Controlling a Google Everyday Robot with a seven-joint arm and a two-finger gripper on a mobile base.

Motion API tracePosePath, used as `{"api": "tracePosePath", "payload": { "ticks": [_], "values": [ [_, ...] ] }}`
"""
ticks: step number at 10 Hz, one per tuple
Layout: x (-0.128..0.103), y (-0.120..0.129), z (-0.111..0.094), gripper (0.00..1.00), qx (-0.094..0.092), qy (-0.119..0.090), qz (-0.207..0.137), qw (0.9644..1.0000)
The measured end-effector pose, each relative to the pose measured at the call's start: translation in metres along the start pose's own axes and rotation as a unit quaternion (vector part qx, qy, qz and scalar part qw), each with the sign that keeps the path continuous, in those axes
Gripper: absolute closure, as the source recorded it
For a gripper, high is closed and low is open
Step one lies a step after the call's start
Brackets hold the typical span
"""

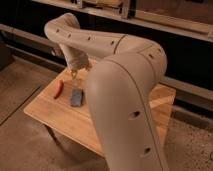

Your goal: Move the arm in a circular motion

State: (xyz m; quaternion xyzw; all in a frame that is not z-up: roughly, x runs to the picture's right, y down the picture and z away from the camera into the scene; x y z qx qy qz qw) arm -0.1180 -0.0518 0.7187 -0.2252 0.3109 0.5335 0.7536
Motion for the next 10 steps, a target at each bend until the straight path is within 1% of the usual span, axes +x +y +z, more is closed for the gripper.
{"api": "tracePosePath", "payload": {
  "ticks": [1,2,3,4,5,6,7,8,9,10],
  "values": [
    [-0.007,0.026,-0.003,0.35,-0.002,-0.001,-0.022,0.9998],
    [-0.009,0.044,-0.005,0.35,-0.003,-0.002,-0.038,0.9993],
    [-0.006,0.073,-0.009,0.35,-0.007,-0.003,-0.067,0.9977],
    [0.001,0.098,-0.012,0.35,-0.012,-0.006,-0.095,0.9954],
    [0.009,0.116,-0.015,0.35,-0.021,-0.009,-0.117,0.9929],
    [0.021,0.132,-0.017,0.35,-0.032,-0.013,-0.139,0.9896],
    [0.035,0.143,-0.019,0.35,-0.044,-0.018,-0.16,0.986],
    [0.054,0.146,-0.019,0.35,-0.054,-0.026,-0.179,0.9821],
    [0.067,0.142,-0.019,0.35,-0.061,-0.032,-0.185,0.9803],
    [0.077,0.133,-0.02,0.35,-0.066,-0.04,-0.184,0.9798]
  ]
}}
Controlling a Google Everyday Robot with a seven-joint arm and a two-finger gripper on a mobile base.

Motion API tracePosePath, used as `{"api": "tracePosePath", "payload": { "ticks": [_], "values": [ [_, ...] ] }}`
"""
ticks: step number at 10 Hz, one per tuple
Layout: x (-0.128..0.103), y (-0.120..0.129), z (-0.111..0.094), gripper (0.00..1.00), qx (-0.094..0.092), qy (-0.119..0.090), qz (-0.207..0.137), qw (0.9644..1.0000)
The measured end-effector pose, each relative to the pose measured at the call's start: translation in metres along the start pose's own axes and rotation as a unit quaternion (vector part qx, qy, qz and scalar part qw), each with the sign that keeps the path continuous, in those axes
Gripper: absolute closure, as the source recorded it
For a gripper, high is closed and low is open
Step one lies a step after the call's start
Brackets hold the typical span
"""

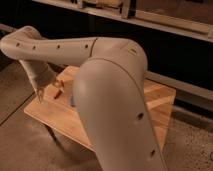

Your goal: Move the arm in a circular motion

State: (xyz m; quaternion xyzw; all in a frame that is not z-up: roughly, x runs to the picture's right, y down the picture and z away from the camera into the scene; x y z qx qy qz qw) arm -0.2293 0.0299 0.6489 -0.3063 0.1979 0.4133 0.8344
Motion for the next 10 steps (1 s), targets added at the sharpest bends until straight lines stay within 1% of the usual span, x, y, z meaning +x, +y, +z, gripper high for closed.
{"api": "tracePosePath", "payload": {
  "ticks": [1,2,3,4,5,6,7,8,9,10],
  "values": [
    [0.023,-0.024,-0.005,0.35,0.0,-0.017,0.023,0.9996],
    [0.036,-0.042,-0.01,0.35,0.0,-0.03,0.044,0.9986],
    [0.052,-0.066,-0.016,0.35,0.001,-0.048,0.072,0.9962],
    [0.067,-0.096,-0.023,0.35,0.006,-0.076,0.109,0.9911],
    [0.081,-0.127,-0.029,0.35,0.011,-0.105,0.144,0.9839],
    [0.096,-0.158,-0.033,0.35,0.012,-0.126,0.18,0.9755],
    [0.109,-0.183,-0.034,0.35,0.015,-0.135,0.208,0.9686],
    [0.125,-0.213,-0.029,0.35,0.019,-0.134,0.243,0.9605],
    [0.133,-0.23,-0.024,0.35,0.024,-0.123,0.265,0.956],
    [0.136,-0.243,-0.019,0.35,0.031,-0.11,0.28,0.9532]
  ]
}}
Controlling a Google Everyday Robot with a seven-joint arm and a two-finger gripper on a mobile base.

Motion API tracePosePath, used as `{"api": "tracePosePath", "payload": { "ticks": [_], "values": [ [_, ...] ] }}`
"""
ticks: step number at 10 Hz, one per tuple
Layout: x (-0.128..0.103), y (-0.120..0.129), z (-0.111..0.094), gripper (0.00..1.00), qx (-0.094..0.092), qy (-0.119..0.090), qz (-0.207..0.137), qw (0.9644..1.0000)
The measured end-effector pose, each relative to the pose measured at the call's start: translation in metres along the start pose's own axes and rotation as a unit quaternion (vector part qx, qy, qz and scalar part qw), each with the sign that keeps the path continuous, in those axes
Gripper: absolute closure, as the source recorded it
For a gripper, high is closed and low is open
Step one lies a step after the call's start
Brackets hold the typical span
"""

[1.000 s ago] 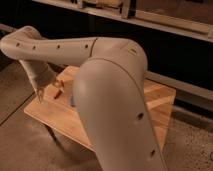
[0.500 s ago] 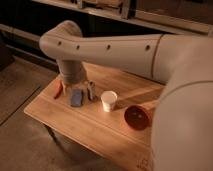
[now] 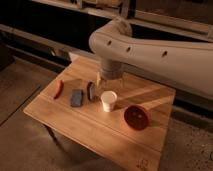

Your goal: Move the arm in a circular motion

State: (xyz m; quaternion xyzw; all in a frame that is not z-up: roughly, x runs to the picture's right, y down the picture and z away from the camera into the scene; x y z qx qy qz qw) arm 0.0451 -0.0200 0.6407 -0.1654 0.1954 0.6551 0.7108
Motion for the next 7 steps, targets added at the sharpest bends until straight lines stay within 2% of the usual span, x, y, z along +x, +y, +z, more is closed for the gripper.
{"api": "tracePosePath", "payload": {
  "ticks": [1,2,3,4,6,7],
  "values": [
    [-0.008,-0.001,0.01,0.35,0.017,0.018,0.006,0.9997],
    [-0.015,0.009,0.016,0.35,0.03,0.031,0.002,0.9991],
    [-0.028,0.041,0.027,0.35,0.049,0.045,-0.019,0.9976],
    [-0.037,0.095,0.037,0.35,0.058,0.054,-0.057,0.9952],
    [-0.045,0.173,0.047,0.35,0.065,0.063,-0.113,0.9895],
    [-0.047,0.196,0.05,0.35,0.063,0.065,-0.129,0.9875]
  ]
}}
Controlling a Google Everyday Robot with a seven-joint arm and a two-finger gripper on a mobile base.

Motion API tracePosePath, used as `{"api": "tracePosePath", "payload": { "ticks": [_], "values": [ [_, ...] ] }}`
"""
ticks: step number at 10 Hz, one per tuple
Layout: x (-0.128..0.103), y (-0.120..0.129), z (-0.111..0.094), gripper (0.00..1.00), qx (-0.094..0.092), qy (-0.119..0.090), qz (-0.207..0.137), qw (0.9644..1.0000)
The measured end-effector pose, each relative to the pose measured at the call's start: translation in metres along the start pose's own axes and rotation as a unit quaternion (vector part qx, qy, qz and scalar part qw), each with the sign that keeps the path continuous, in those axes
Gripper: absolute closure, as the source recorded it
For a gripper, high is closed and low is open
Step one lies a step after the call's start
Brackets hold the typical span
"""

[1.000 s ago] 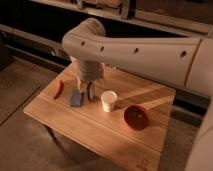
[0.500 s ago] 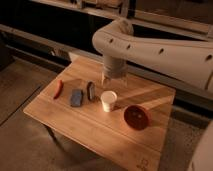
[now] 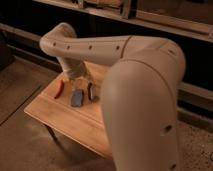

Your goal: Move the arm in a circular motion

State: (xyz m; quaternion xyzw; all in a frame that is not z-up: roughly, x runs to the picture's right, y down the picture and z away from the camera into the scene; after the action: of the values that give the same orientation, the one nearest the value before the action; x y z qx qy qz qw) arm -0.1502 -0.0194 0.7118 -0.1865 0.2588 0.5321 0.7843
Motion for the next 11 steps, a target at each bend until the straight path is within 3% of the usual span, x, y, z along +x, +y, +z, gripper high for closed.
{"api": "tracePosePath", "payload": {
  "ticks": [1,4,6,9,11],
  "values": [
    [-0.009,0.029,-0.001,0.35,-0.006,0.0,-0.023,0.9997],
    [-0.011,0.083,-0.007,0.35,-0.025,-0.002,-0.077,0.9967],
    [0.003,0.092,-0.015,0.35,-0.033,-0.009,-0.099,0.9945],
    [0.035,0.065,-0.024,0.35,-0.034,-0.023,-0.098,0.9943],
    [0.063,0.021,-0.026,0.35,-0.035,-0.029,-0.065,0.9968]
  ]
}}
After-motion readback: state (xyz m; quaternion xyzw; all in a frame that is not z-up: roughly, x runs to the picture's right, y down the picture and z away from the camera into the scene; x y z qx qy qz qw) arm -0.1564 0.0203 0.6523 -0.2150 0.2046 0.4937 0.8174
